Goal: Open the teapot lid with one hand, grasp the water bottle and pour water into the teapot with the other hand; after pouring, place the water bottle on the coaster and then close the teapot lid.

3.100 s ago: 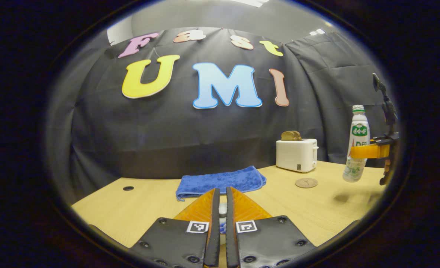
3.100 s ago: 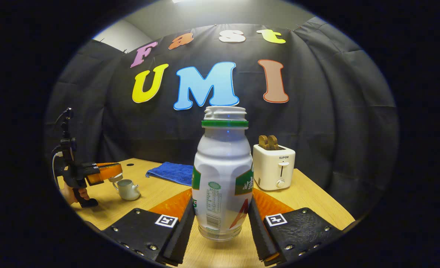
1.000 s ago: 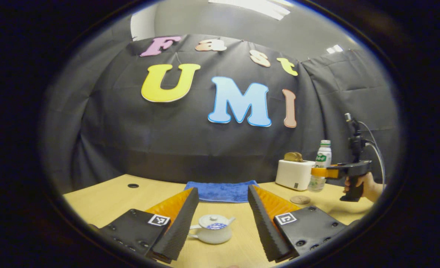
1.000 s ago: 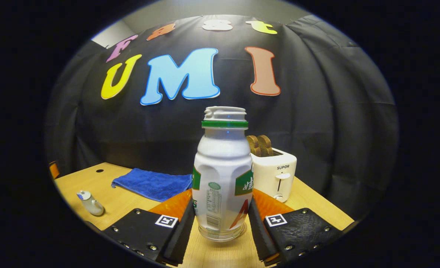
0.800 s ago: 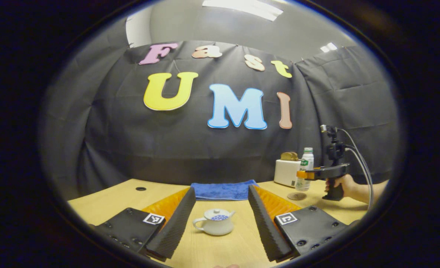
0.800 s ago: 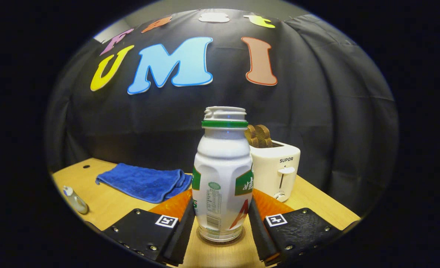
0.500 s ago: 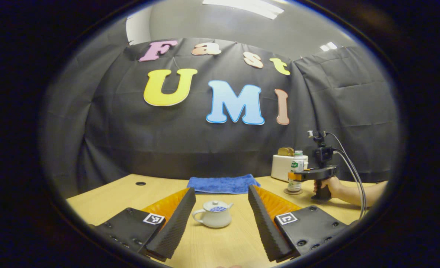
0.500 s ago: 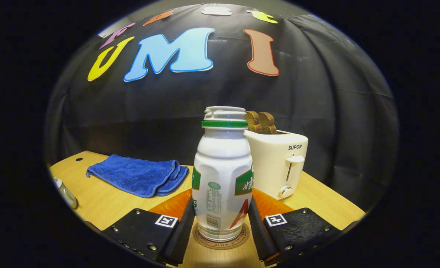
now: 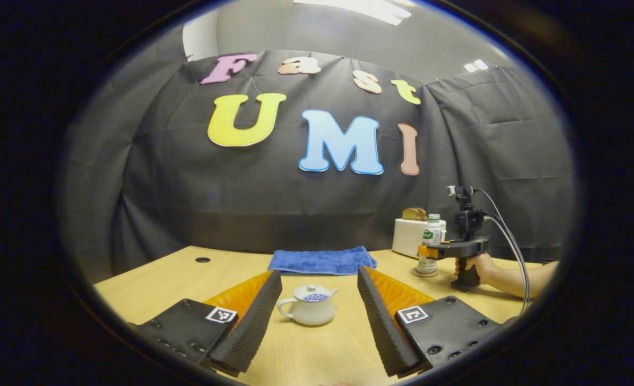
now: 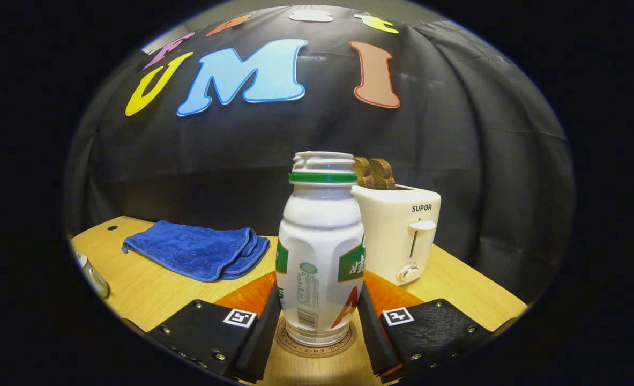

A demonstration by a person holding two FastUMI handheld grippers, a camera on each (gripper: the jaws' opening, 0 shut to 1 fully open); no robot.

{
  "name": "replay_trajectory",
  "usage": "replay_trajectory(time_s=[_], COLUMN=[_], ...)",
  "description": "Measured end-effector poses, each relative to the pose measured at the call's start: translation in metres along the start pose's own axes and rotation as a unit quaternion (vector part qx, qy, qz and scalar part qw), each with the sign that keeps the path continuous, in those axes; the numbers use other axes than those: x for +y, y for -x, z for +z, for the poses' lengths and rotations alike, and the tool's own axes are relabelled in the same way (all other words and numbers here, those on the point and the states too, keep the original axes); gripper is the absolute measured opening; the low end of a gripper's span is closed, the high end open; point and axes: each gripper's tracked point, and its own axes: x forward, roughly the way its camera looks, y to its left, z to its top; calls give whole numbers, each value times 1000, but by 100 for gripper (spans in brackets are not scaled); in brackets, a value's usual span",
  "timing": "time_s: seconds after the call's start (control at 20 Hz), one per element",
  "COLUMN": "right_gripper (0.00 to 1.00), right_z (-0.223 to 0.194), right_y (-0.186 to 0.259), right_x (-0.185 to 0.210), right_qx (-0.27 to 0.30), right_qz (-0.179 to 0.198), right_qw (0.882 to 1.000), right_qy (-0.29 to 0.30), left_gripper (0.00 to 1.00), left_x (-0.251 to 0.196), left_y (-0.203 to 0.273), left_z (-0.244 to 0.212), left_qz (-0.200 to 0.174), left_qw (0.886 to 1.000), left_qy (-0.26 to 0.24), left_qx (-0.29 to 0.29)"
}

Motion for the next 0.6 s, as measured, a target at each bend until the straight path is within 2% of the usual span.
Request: replay_trajectory(time_s=[0.15, 0.25, 0.35, 0.5, 0.6], right_gripper=[72, 75, 88, 88, 88], right_z=[0, 2, 11, 25, 39], right_y=[0, 1, 7, 25, 53], right_x=[1, -3, -6, -4, -6], right_qx=[-1, -4, -17, -29, -42], right_qz=[1, -11, -18, -11, -13], right_qw=[1000, 1000, 999, 999, 999], right_qy=[15, 22, 20, 18, 15], left_gripper=[94, 94, 94, 94, 96], left_x=[-5, -4, -4, -2, -5], left_y=[0, -1, 1, 6, 6], left_z=[2, 1, 0, 3, 3], left_qz=[-3, -2, 0, 9, 14], left_qw=[1000, 1000, 1000, 1000, 1000], left_qy=[0, 1, -1, 1, 2], left_qx=[-2, -2, -1, -6, -9])
